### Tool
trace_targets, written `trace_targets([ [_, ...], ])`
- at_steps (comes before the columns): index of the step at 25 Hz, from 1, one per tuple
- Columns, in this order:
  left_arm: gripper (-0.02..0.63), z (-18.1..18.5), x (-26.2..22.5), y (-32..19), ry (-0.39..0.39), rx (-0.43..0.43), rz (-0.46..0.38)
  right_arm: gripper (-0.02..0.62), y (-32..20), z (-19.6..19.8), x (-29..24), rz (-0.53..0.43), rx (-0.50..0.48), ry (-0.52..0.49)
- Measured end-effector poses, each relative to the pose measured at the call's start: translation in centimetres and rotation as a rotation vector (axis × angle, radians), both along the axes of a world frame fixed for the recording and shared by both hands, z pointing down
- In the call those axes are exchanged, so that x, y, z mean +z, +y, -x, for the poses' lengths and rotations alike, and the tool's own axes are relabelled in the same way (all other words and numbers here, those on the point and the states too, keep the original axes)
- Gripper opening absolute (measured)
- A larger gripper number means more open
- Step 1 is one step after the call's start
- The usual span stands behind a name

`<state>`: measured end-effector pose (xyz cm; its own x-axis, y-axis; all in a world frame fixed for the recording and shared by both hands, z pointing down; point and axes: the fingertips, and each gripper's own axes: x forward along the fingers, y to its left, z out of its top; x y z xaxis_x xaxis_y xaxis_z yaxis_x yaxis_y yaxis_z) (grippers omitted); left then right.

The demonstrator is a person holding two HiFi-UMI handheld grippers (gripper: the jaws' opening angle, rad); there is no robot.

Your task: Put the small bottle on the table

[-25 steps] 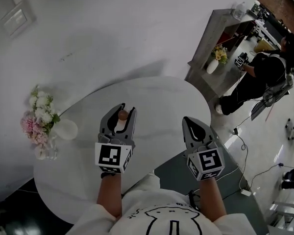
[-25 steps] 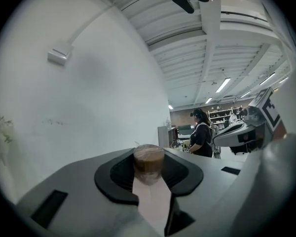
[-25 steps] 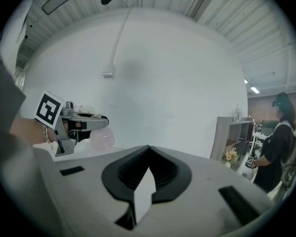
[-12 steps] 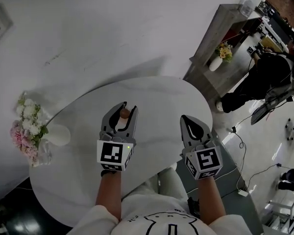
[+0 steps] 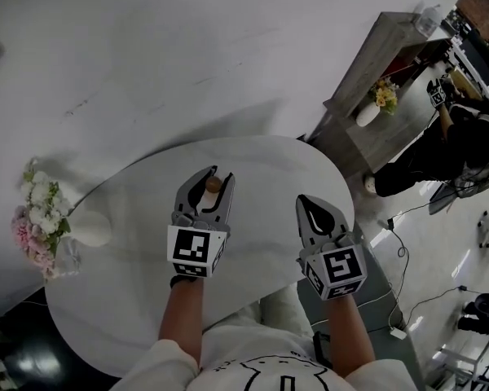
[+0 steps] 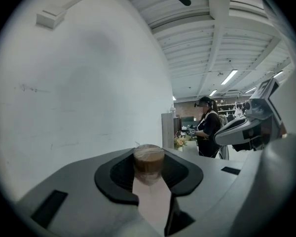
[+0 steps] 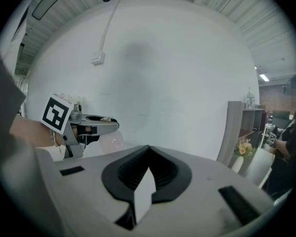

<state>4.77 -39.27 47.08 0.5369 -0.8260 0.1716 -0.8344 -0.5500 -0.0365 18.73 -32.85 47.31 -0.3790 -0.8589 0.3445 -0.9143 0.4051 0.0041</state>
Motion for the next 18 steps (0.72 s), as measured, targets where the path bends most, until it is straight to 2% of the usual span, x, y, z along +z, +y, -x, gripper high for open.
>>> trace_targets([
  [11, 0.124, -2.4, 3.5, -4.1, -0.021, 0.001, 0.047, -0.008, -2.9, -1.6, 2.7, 0.046, -0.02, -0.031],
  [18, 0.124, -3.3, 5.8, -5.6, -0.025, 0.015, 0.07, -0.008, -4.3, -1.2, 4.6, 0.066, -0.023, -0.049],
])
